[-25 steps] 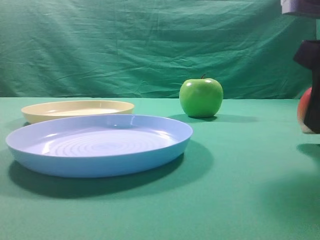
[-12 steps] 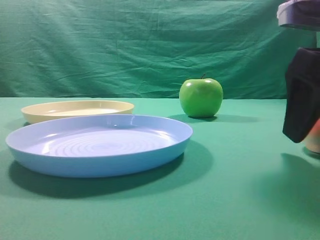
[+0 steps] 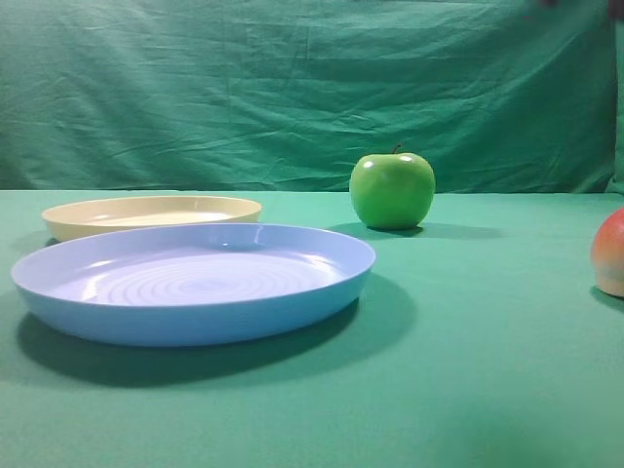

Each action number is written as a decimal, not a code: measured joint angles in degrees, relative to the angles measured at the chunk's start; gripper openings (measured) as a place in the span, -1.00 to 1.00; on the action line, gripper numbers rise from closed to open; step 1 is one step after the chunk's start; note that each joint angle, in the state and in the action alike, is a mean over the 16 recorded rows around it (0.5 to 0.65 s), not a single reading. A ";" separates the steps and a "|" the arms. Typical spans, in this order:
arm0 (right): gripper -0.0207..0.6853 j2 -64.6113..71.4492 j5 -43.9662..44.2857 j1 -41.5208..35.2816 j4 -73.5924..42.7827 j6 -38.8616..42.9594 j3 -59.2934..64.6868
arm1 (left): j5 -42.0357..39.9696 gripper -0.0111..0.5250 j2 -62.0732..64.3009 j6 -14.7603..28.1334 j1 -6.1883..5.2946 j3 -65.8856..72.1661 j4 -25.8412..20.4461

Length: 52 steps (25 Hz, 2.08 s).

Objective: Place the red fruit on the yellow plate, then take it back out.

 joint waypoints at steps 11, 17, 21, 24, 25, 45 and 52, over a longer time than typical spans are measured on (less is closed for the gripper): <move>-0.94 -19.85 5.46 0.00 1.80 3.49 4.38 | 0.00 -0.96 0.00 -0.03 0.00 0.00 0.00; -0.94 -30.89 6.42 0.00 1.50 6.75 9.40 | 0.00 -0.96 0.00 -0.07 0.00 0.00 0.00; -0.94 -37.00 5.53 -0.11 -0.15 9.12 13.42 | 0.00 -0.96 0.00 -0.10 0.00 0.00 0.00; -0.94 -40.95 2.89 -0.77 -1.81 10.35 17.16 | 0.00 -0.96 0.00 -0.10 0.00 0.00 0.00; -0.94 -42.18 1.68 -1.16 -2.38 10.63 18.57 | 0.00 -0.96 0.00 -0.10 0.00 0.00 0.00; -0.94 -61.79 -25.76 -16.22 -7.03 11.59 52.10 | 0.00 -0.96 0.00 -0.10 0.00 0.00 0.00; -0.94 -62.53 -31.02 -17.07 -7.03 11.59 58.91 | 0.00 -0.96 0.00 -0.10 0.00 0.00 0.00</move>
